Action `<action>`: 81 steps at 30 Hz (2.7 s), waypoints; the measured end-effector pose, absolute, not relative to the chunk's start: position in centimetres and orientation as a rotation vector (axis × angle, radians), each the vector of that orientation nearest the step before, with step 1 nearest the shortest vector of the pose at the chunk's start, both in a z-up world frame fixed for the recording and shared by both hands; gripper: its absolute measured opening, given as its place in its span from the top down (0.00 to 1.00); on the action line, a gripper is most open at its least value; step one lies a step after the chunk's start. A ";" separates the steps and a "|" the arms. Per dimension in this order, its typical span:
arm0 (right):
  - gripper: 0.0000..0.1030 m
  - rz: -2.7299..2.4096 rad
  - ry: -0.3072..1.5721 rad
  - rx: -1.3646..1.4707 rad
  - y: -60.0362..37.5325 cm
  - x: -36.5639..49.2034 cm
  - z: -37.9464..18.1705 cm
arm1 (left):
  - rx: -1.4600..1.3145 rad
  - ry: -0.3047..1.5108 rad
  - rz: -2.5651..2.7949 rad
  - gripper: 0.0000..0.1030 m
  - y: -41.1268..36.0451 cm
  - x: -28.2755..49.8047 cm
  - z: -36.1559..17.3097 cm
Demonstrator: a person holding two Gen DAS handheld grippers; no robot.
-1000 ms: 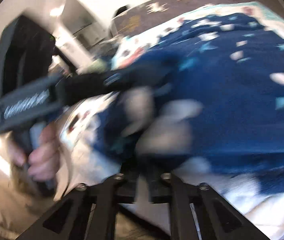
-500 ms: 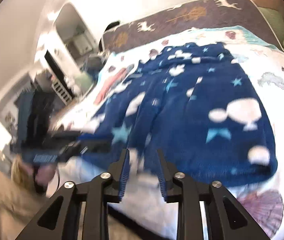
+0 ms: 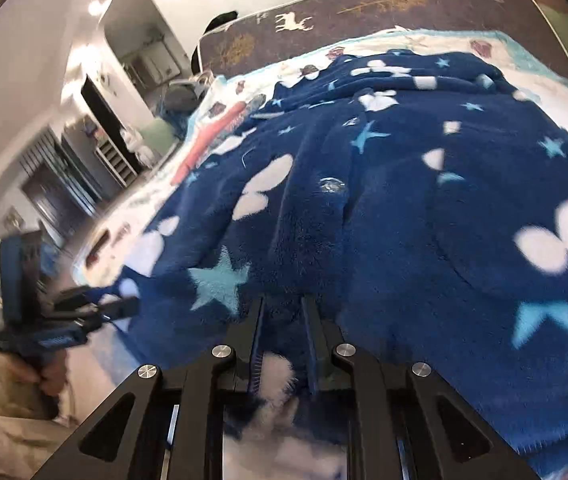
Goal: Fold small clothes
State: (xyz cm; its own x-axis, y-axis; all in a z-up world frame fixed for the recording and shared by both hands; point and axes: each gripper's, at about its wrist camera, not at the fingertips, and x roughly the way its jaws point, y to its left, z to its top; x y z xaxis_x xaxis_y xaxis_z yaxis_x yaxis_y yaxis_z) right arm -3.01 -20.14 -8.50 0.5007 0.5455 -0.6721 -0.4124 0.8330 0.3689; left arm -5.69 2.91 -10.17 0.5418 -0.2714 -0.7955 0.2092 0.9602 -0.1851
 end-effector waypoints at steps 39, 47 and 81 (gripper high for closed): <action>0.24 0.288 0.806 0.462 -36.9 -5.4 -9.5 | -0.261 0.961 -0.295 0.49 2.4 -5.1 -11.2; 0.22 0.331 0.861 0.517 -37.7 -4.7 -9.5 | -0.157 0.974 -0.331 0.31 0.7 -4.9 -11.4; 0.90 0.380 0.648 0.572 -37.9 -5.5 -0.9 | -0.155 0.659 -0.320 0.85 2.1 -5.1 -0.7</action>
